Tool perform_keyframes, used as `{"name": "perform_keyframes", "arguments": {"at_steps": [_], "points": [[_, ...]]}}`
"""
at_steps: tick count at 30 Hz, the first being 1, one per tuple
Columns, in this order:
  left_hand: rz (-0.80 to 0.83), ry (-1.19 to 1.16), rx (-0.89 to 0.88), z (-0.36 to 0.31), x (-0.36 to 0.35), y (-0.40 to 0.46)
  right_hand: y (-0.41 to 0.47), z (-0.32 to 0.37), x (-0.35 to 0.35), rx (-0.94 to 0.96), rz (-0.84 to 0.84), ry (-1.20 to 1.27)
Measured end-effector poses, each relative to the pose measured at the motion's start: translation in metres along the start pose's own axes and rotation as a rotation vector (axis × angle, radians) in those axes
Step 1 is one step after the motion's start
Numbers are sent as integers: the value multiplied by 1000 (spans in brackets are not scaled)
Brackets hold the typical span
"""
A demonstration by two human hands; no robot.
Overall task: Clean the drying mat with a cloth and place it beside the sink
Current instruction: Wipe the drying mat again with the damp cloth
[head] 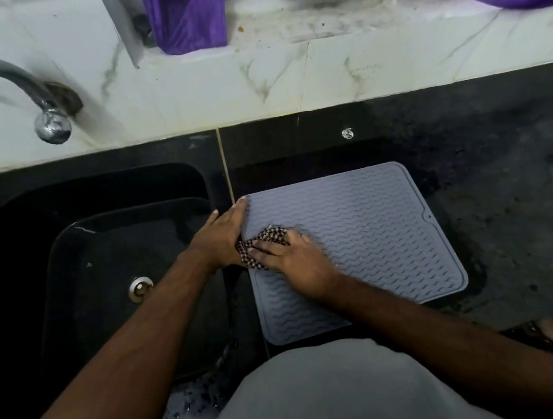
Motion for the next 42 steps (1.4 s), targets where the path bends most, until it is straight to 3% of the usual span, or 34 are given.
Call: {"name": "perform_keyframes", "arguments": {"at_steps": [5, 9, 12, 15, 17, 21, 25, 29, 33, 35, 38, 39, 42], "points": [[72, 9, 42, -4, 1, -1, -12, -15, 29, 28, -149, -281], [80, 26, 67, -8, 2, -1, -23, -68, 51, -267, -72, -337], [96, 24, 76, -11, 2, 0, -30, -97, 72, -405, -115, -225], [116, 26, 90, -12, 4, 0, -24, -85, 72, -369, -174, -13], [129, 42, 103, -14, 5, -1, -16, -62, 60, -295, -151, 34], [144, 136, 126, -24, 6, -1, -14, -27, 23, -193, 21, -118], [206, 267, 144, -35, 5, 5, -15, -59, 40, -474, 114, -256], [240, 403, 184, -42, 5, 10, -35, -123, 70, -718, 274, 6], [263, 403, 183, -62, 6, 12, -63, -150, 96, -758, 277, 330], [198, 201, 75, -95, 10, 19, -68, -150, 98, -722, 235, 469], [55, -297, -120, -158, 19, 27, -69, -137, 92, -618, 184, 601], [17, -367, -154, -173, 21, 28, -71, -132, 90, -585, 161, 642], [-85, -294, -123, -189, 28, 29, -78, -130, 83, -566, 17, 782]]}}
Point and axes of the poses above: each hand's wrist, its own y-axis towards the middle knuckle, its own x-axis out of the back of the hand, z = x × y, the point moved 8 cm from there along y, towards the middle knuckle, and after that the axes turned 8 degrees about -x, right-handed, at the moved point
